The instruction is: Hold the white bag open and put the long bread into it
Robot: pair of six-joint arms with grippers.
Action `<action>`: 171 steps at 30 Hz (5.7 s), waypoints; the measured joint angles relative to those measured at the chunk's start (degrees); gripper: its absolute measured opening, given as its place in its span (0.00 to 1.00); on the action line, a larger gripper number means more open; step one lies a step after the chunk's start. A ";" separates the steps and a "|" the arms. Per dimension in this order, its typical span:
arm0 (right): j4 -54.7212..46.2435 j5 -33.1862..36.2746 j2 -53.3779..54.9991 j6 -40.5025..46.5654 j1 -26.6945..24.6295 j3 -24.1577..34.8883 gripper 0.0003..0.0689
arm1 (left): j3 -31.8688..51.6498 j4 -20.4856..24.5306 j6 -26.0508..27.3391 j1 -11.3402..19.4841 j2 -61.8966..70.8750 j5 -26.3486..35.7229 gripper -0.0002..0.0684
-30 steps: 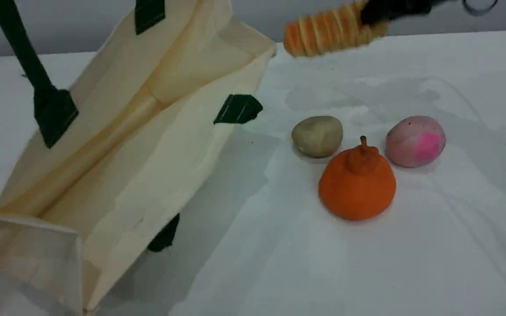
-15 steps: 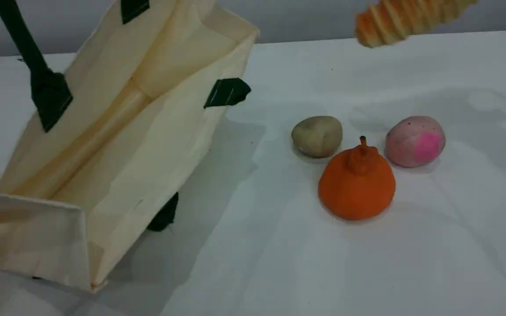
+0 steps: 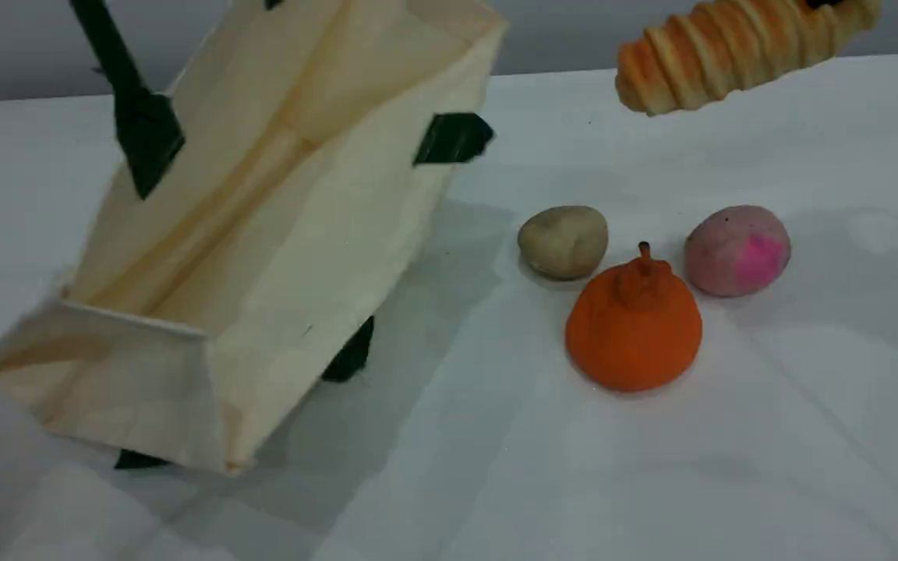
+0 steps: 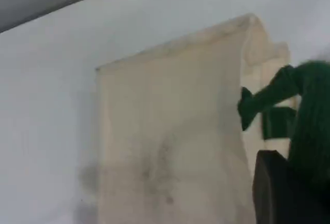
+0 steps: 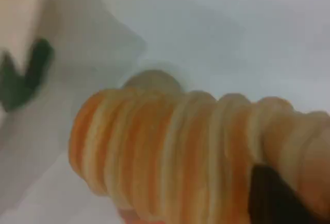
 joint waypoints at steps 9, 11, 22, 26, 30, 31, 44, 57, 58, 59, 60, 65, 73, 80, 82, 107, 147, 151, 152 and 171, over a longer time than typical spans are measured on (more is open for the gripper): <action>3.13 0.40 -13.68 0.23 4.06 6.63 0.10 | -0.09 -3.38 2.88 -1.02 1.24 -0.31 0.12; 3.12 0.36 -16.18 0.65 6.17 8.25 0.10 | -0.79 -4.13 3.75 -1.04 1.80 -0.05 0.12; 3.04 -1.82 -17.86 2.23 12.70 9.54 0.09 | -5.20 -7.80 5.74 -1.70 4.81 2.41 0.12; 2.98 -1.80 -17.79 2.25 12.70 9.54 0.09 | -5.20 -8.07 6.52 -4.24 5.96 2.45 0.12; 2.92 -1.33 -17.79 2.25 12.70 9.48 0.09 | -5.15 -6.83 6.37 -5.78 6.92 1.95 0.12; 2.92 -1.15 -17.79 2.25 12.70 9.48 0.09 | -5.15 -6.69 6.34 -5.78 6.92 1.74 0.12; 4.86 -0.58 -17.74 2.20 13.28 9.48 0.09 | -5.15 -6.88 6.23 -5.72 6.99 -0.64 0.12; 8.61 -10.33 -11.33 2.18 23.03 9.48 0.09 | -9.18 -8.45 5.79 -6.32 6.94 3.78 0.12; 9.28 -11.30 -10.71 2.06 23.66 9.48 0.09 | -9.18 -8.51 5.79 -6.70 6.94 4.25 0.12; 9.65 -12.03 -9.96 1.66 24.26 9.48 0.09 | -9.18 -8.44 5.79 -7.07 6.94 4.30 0.12; 9.93 -13.00 -9.19 1.30 25.12 9.48 0.09 | -9.18 -8.44 5.79 -7.52 6.94 4.24 0.12; 10.78 -16.31 -4.71 0.04 27.57 9.48 0.09 | -9.18 -8.02 5.99 -8.44 6.94 4.43 0.12; 13.73 -20.89 1.26 -3.90 27.51 9.42 0.08 | -9.18 -8.01 5.99 -8.44 6.94 4.59 0.12; 21.19 -22.84 4.87 -11.73 27.51 9.35 0.08 | -9.18 -8.06 5.99 -8.44 6.94 4.80 0.12; 23.95 -22.77 5.22 -14.23 27.51 9.35 0.08 | -9.18 -8.06 5.99 -8.44 6.94 4.80 0.12; 54.25 -14.68 4.37 -48.11 27.39 9.41 0.74 | -9.18 -7.94 6.09 -8.44 6.94 5.78 0.12; -2.93 -7.31 -25.73 -0.28 22.10 9.41 0.74 | -7.80 -2.94 4.59 -8.44 11.44 7.16 0.17; -2.87 -7.43 -27.72 -0.07 22.10 9.35 0.73 | -7.80 -2.42 4.54 -8.44 11.44 8.49 0.36; -2.93 -7.43 -28.49 -0.07 22.10 9.35 0.73 | -7.80 -2.42 4.54 -8.44 11.44 9.45 0.42; -17.92 4.29 -49.39 14.26 22.10 9.35 0.71 | -7.73 -3.97 4.51 -8.44 3.96 12.11 0.71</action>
